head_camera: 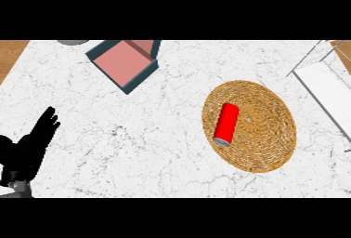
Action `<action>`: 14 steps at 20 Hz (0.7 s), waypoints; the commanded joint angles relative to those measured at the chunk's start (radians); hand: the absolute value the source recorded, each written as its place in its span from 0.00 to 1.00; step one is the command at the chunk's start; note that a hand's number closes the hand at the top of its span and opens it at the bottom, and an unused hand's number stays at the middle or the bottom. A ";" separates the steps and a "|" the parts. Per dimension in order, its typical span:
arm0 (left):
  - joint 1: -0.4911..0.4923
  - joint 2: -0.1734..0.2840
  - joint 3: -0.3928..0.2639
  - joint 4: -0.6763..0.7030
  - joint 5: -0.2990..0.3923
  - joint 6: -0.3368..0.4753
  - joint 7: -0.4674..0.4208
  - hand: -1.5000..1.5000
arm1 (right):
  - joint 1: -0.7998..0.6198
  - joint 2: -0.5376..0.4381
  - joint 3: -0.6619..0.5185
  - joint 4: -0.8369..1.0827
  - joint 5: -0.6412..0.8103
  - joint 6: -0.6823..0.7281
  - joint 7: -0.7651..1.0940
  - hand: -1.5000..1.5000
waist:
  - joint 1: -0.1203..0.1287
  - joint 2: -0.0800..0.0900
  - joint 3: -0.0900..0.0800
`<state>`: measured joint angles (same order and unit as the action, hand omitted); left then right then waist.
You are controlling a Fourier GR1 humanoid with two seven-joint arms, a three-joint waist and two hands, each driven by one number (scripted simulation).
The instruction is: Pick the cupcake from the placemat and place it in the tiered shelf
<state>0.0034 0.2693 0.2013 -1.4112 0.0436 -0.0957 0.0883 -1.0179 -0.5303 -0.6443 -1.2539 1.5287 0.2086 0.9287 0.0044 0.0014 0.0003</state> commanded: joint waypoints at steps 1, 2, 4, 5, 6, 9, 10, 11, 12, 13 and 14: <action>0.005 -0.003 0.001 0.049 -0.015 -0.010 -0.047 0.50 | 0.077 -0.050 -0.019 0.043 -0.039 -0.016 -0.022 0.00 | -0.003 -0.001 0.000; 0.057 0.028 0.018 -0.087 0.042 -0.051 0.054 0.50 | 0.064 -0.061 -0.009 0.061 -0.041 0.027 -0.022 0.00 | 0.006 -0.003 0.000; 0.015 0.018 0.020 0.012 0.000 -0.029 -0.021 0.50 | 0.110 -0.053 0.022 0.041 -0.054 -0.003 -0.030 0.00 | -0.001 -0.001 -0.001; -0.017 0.055 0.051 -0.021 0.040 -0.047 0.053 0.50 | 0.125 -0.097 -0.003 0.051 -0.083 -0.005 -0.078 0.00 | -0.002 -0.002 0.000; 0.024 -0.004 0.012 -0.081 0.022 -0.016 0.053 0.50 | 0.084 -0.093 0.019 0.078 -0.089 -0.025 -0.039 0.00 | 0.004 -0.002 0.000; -0.027 0.000 0.022 0.004 0.008 -0.011 0.019 0.50 | 0.142 -0.040 -0.008 0.051 -0.140 -0.166 -0.058 0.00 | 0.000 0.000 0.000; -0.003 -0.002 0.009 -0.010 0.000 -0.027 0.003 0.50 | 0.119 -0.082 0.010 0.033 -0.148 -0.124 -0.061 0.00 | 0.000 -0.001 0.000; 0.008 0.011 0.018 -0.043 0.015 -0.033 0.043 0.50 | 0.110 -0.045 -0.003 0.063 -0.165 -0.193 -0.051 0.00 | 0.006 0.000 0.000; -0.007 -0.006 0.019 0.031 -0.013 -0.010 -0.027 0.50 | 0.121 -0.079 -0.025 -0.055 -0.201 -0.103 -0.062 0.00 | -0.009 -0.003 -0.001; 0.030 -0.022 -0.005 -0.045 -0.022 0.000 0.008 0.50 | 0.039 -0.058 0.010 -0.005 -0.182 -0.129 -0.005 0.00 | 0.007 -0.002 0.000; 0.030 -0.018 0.016 -0.005 -0.002 -0.016 -0.022 0.50 | 0.100 -0.026 -0.021 -0.007 -0.200 -0.226 -0.017 0.00 | 0.004 -0.001 0.000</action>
<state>0.0132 0.2654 0.2147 -1.4255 0.0433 -0.1129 0.0931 -0.9253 -0.5793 -0.6472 -1.2492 1.3651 0.0813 0.8927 0.0069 -0.0006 -0.0016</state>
